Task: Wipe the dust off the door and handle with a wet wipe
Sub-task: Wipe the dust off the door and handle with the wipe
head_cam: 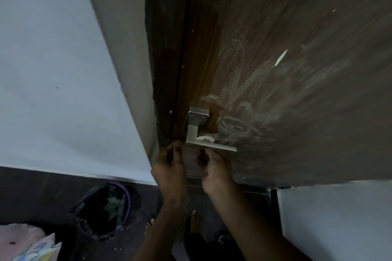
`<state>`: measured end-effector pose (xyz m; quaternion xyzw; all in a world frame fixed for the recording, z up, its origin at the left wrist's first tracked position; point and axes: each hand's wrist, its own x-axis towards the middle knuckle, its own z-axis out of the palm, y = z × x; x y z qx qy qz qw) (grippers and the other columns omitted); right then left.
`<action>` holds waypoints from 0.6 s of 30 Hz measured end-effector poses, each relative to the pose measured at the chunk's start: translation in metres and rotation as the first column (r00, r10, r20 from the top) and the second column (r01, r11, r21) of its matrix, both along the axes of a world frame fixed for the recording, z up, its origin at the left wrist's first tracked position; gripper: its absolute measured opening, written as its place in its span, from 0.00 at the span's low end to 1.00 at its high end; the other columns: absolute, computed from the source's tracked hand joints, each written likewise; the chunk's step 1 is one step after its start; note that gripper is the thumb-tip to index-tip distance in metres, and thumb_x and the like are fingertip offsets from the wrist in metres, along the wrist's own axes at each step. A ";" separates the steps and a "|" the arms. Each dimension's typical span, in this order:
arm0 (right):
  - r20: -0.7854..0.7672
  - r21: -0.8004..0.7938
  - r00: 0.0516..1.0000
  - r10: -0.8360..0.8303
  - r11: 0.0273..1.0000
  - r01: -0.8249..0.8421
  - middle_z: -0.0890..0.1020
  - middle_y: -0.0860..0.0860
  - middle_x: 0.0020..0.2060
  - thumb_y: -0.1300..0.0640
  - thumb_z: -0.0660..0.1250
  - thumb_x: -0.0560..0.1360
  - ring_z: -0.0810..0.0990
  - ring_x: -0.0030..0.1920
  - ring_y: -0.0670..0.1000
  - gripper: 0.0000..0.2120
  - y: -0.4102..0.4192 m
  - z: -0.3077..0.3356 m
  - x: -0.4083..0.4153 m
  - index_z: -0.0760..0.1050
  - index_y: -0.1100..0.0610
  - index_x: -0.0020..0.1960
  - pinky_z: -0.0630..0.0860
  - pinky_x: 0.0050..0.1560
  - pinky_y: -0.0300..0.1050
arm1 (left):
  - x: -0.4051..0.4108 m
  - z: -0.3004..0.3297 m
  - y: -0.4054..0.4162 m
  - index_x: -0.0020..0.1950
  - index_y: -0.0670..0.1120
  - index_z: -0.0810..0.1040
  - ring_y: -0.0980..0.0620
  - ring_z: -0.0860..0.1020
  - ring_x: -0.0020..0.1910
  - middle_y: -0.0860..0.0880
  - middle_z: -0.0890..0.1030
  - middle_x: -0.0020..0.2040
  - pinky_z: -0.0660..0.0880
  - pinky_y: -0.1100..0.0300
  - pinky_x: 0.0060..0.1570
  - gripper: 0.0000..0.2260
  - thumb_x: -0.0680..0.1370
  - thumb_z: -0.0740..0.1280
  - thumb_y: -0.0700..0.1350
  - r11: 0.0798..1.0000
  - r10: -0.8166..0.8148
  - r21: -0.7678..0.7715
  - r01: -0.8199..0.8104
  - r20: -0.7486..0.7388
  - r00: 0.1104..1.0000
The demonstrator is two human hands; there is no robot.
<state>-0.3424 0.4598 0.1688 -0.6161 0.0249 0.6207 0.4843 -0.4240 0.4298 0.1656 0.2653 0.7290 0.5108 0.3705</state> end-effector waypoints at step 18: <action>0.023 0.094 0.978 0.208 0.973 -0.210 0.87 0.48 0.33 0.58 0.72 0.75 0.84 0.31 0.43 0.01 0.002 -0.010 0.010 0.81 0.55 0.46 0.78 0.29 0.36 | 0.008 -0.001 -0.001 0.46 0.54 0.84 0.65 0.82 0.41 0.62 0.84 0.38 0.76 0.70 0.38 0.06 0.79 0.68 0.46 0.992 -0.124 -0.035 0.124 0.011 0.992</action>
